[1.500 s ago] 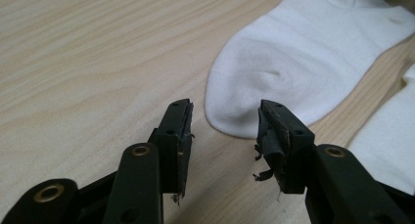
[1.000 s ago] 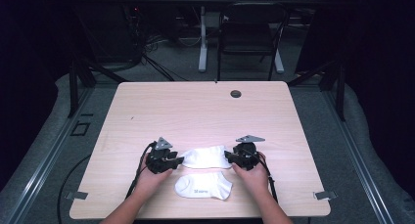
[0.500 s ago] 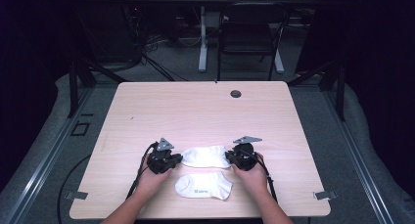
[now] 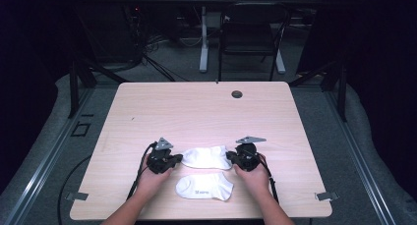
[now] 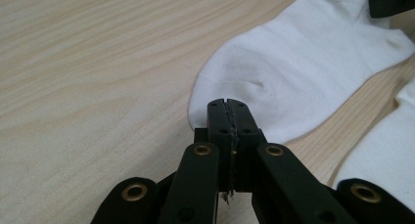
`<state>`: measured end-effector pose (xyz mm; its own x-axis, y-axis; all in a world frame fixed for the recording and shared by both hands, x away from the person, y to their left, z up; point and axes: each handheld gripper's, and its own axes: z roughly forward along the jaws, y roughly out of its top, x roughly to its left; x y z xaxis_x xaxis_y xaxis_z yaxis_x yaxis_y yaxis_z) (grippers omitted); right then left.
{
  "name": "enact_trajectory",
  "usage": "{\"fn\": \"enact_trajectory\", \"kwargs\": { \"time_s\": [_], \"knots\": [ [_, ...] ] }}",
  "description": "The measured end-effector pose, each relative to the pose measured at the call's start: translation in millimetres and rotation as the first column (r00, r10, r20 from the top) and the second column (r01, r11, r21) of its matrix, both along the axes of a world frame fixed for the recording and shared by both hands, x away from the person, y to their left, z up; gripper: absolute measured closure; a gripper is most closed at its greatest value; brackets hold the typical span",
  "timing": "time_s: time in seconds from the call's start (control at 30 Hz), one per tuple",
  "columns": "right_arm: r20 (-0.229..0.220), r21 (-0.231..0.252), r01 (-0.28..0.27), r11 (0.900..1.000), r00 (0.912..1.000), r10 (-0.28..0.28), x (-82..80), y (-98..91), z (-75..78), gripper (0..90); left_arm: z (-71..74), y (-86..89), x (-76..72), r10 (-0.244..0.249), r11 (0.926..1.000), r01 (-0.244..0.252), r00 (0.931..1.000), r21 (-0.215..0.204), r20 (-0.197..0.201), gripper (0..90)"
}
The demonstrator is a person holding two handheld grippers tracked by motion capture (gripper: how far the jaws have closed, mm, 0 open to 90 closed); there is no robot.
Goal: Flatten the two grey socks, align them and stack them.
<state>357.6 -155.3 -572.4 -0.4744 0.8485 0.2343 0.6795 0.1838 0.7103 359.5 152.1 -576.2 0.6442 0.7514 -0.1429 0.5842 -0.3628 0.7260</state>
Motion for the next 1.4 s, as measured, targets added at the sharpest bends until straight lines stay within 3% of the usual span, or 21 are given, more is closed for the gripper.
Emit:
{"fn": "enact_trajectory", "kwargs": {
  "time_s": [0.33,0.6,0.77,0.87,0.97,1.0,1.23,1.4],
  "knots": [
    [0.003,0.014,-0.004,0.9999,1.0,0.004,-2.3,-1.3,4.8,85.9,2.5,0.9,0.2,0.017,0.9999,-0.017,0.9998,-0.001,0.013,89.6],
    [-0.005,0.01,-0.004,0.9999,1.0,0.004,-1.2,-1.5,3.2,85.8,-1.1,-2.6,5.6,0.028,0.9989,-0.028,0.9995,-0.038,0.014,68.6],
    [-0.008,0.009,-0.004,0.9999,1.0,0.004,-1.1,-1.3,2.7,85.8,-0.6,-10.7,7.1,0.014,0.9994,-0.013,0.9997,-0.032,0.018,65.5],
    [-0.005,0.008,-0.007,0.9999,1.0,0.007,-0.9,-1.3,2.3,85.8,-1.4,-18.5,9.6,-0.002,1.0,0.002,0.9997,0.007,0.023,65.5],
    [-0.006,0.006,-0.005,1.0,1.0,0.006,-0.8,-1.4,1.9,85.8,-4.0,-20.9,10.4,-0.003,0.9998,0.003,0.9999,0.021,0.013,66.8],
    [-0.01,0.003,-0.007,1.0,0.9999,0.007,-0.8,-1.4,1.6,85.8,-4.7,-21.8,10.0,-0.011,0.9993,0.01,0.9994,0.037,0.031,68.9],
    [-0.01,-0.005,-0.009,0.9999,0.9999,0.009,-0.9,0.1,0.3,85.8,-5.1,-20.2,9.6,-0.015,0.9991,0.014,0.9995,0.04,0.028,83.3],
    [-0.003,0.004,-0.017,0.9999,0.9999,0.017,-2.4,0.4,2.7,85.8,-3.6,-20.4,8.0,-0.006,0.9994,0.005,0.9998,0.034,0.018,85.4]
  ]
}}
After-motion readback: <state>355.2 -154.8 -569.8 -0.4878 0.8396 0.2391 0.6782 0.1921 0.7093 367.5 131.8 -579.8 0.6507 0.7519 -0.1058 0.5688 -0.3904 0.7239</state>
